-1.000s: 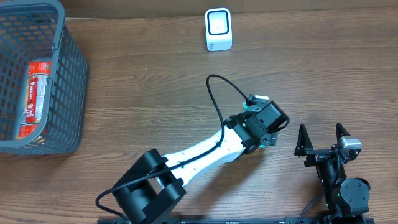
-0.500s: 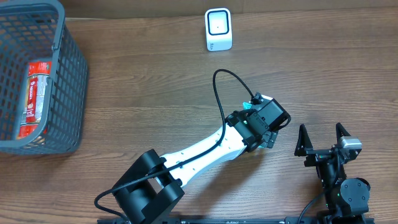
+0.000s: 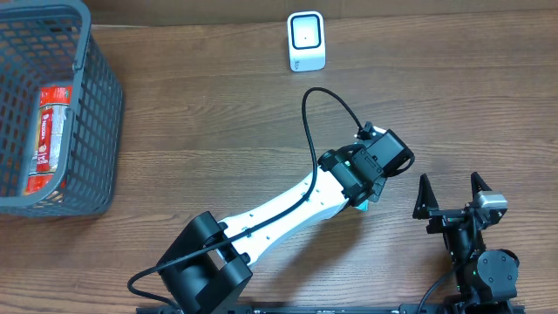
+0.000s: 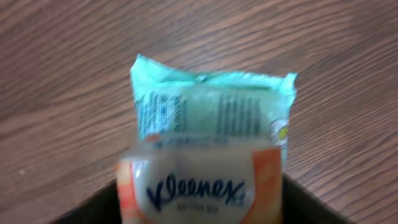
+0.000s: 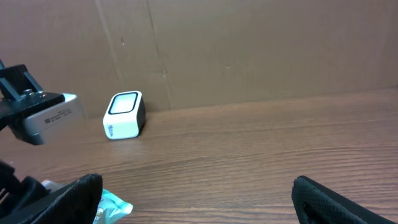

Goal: Scan the item barcode
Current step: 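Lift the Kleenex packs out and carry them toward table center, then lower the packs and green-capped jar onto the table, open left gripper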

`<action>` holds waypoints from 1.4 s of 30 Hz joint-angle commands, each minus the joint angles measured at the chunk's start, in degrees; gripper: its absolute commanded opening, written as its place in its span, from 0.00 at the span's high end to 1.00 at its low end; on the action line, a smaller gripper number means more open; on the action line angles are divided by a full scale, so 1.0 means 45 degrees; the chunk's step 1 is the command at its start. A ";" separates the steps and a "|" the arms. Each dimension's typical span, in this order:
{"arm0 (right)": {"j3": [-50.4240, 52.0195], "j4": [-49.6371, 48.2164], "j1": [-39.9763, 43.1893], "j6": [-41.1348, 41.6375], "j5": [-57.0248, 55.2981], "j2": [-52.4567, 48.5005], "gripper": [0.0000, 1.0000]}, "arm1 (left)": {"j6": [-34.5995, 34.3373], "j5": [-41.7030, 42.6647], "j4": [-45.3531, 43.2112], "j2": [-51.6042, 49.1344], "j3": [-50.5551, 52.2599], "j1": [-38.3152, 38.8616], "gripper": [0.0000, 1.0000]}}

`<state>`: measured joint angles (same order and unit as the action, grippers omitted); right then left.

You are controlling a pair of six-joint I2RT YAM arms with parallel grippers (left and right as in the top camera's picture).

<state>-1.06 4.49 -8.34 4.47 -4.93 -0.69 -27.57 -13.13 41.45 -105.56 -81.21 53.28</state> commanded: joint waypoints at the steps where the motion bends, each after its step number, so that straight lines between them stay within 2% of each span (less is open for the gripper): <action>1: 0.0136 -0.0053 0.0015 -0.0010 -0.0126 0.0078 0.00 | 0.0126 -0.0170 0.0355 0.0155 -0.0223 -0.0102 0.28; 4: 0.0136 -0.0058 0.0015 -0.0010 -0.0126 0.0078 0.00 | 0.0126 -0.0165 0.0510 0.0146 -0.0180 -0.0102 0.27; 7: 0.0136 -0.0058 0.0015 -0.0010 -0.0126 0.0078 0.00 | 0.0121 -0.0170 0.0505 0.0146 -0.0083 -0.0102 0.34; 12: 0.0136 -0.0058 0.0015 -0.0010 -0.0126 0.0078 0.00 | 0.0131 -0.0262 0.0403 0.0151 -0.0063 -0.0146 0.82; 13: 0.0136 -0.0053 0.0015 -0.0010 -0.0126 0.0078 0.00 | 0.0131 -0.0384 0.0384 0.0151 -0.0073 -0.0180 0.88; 14: 0.0136 -0.0053 0.0015 -0.0010 -0.0126 0.0078 0.00 | 0.0131 -0.0554 0.0389 0.0155 -0.0112 -0.0228 0.90; 16: 0.0136 -0.0058 0.0015 -0.0010 -0.0126 0.0078 0.00 | 0.0126 -0.0670 0.0559 0.0272 -0.0369 -0.0418 0.93; 19: 0.0136 -0.0053 0.0015 -0.0010 -0.0126 0.0078 0.00 | 0.0019 -0.0894 0.0962 0.0680 -0.0680 -0.0670 0.92; 23: 0.0136 -0.0053 0.0015 -0.0010 -0.0126 0.0078 0.00 | -0.0976 -0.1661 0.2011 0.1457 -0.0865 -0.1273 0.90; 27: 0.0136 -0.0058 0.0015 -0.0005 -0.0126 0.0078 0.00 | -0.1972 -0.1321 0.3283 0.1739 -0.0865 -0.1972 0.89; 31: 0.0136 -0.0053 0.0015 -0.0010 -0.0126 0.0078 0.00 | -0.2273 -0.0593 0.4114 0.1632 -0.0423 -0.2297 0.88; 34: 0.0136 -0.0058 0.0015 -0.0010 -0.0126 0.0078 0.00 | -0.2973 -0.0384 0.3701 0.1501 0.0413 -0.2293 0.90; 38: 0.0136 -0.0058 0.0015 -0.0010 -0.0126 0.0078 0.00 | -0.3628 0.0180 0.1987 0.1214 0.1841 -0.2161 0.92; 42: 0.0136 -0.0058 0.0015 -0.0010 -0.0126 0.0078 0.00 | -0.5158 0.0301 0.0593 0.1044 0.2875 -0.2166 0.96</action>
<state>-1.06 4.47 -8.34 4.45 -4.95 -0.69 -43.51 -12.99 46.11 -100.03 -70.74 43.16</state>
